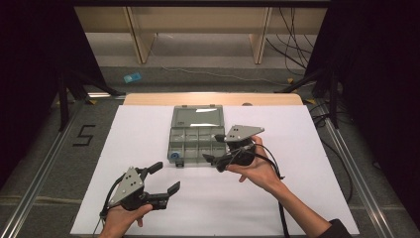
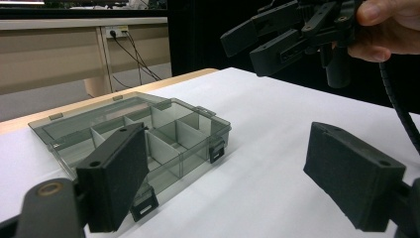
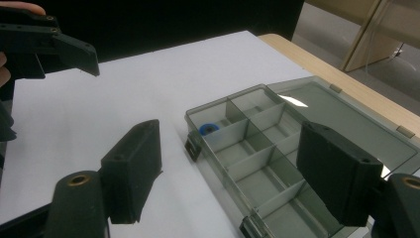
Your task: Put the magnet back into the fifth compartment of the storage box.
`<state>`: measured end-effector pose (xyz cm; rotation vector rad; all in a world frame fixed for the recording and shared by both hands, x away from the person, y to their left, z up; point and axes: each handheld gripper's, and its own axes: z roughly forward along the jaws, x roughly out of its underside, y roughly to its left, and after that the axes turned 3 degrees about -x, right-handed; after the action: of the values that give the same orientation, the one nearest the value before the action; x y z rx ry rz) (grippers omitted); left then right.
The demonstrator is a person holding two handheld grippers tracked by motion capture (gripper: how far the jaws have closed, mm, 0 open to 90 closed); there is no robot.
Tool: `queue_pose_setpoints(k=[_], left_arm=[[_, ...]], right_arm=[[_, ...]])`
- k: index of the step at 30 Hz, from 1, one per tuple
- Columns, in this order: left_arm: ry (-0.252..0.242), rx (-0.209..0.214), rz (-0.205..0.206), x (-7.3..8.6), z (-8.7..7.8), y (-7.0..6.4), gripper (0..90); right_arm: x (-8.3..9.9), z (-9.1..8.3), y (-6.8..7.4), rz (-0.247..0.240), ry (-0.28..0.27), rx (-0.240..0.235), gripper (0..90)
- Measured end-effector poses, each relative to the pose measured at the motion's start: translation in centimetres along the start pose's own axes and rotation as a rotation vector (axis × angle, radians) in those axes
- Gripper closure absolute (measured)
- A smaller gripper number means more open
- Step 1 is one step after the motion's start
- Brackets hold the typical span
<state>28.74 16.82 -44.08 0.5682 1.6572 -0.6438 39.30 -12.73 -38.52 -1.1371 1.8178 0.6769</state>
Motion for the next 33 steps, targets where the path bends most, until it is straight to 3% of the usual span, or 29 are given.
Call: queue_pose_setpoints(k=[13, 20, 21, 27, 28, 31, 33], left_arm=[[-0.003, 0.000, -0.005, 0.0, 0.0, 0.0, 16.4], [-0.003, -0.001, -0.003, 0.0, 0.0, 0.0, 16.3], [0.033, -0.002, 0.045, -0.1, -0.3, 0.3, 16.3], [0.033, 0.000, 0.044, -0.1, -0.2, 0.3, 16.3], [0.033, 0.000, 0.043, -0.1, -0.2, 0.3, 16.3], [0.033, 0.000, 0.043, -0.1, -0.2, 0.3, 16.3], [0.033, 0.000, 0.044, -0.1, -0.2, 0.3, 16.3]], right_arm=[[1.5, -1.6, 0.4, 0.059, -0.058, 0.005, 26.2], [2.3, -2.8, 0.3, 0.065, -0.091, 0.026, 26.2], [2.4, -2.9, 0.3, 0.065, -0.095, 0.023, 26.2], [3.0, -3.6, 0.6, 0.087, -0.116, 0.021, 23.3], [3.1, -3.7, 0.6, 0.073, -0.133, 0.043, 21.4], [3.4, -3.9, 0.7, 0.100, -0.131, 0.027, 19.1], [3.7, -4.0, 0.6, 0.085, -0.146, 0.040, 17.8]])
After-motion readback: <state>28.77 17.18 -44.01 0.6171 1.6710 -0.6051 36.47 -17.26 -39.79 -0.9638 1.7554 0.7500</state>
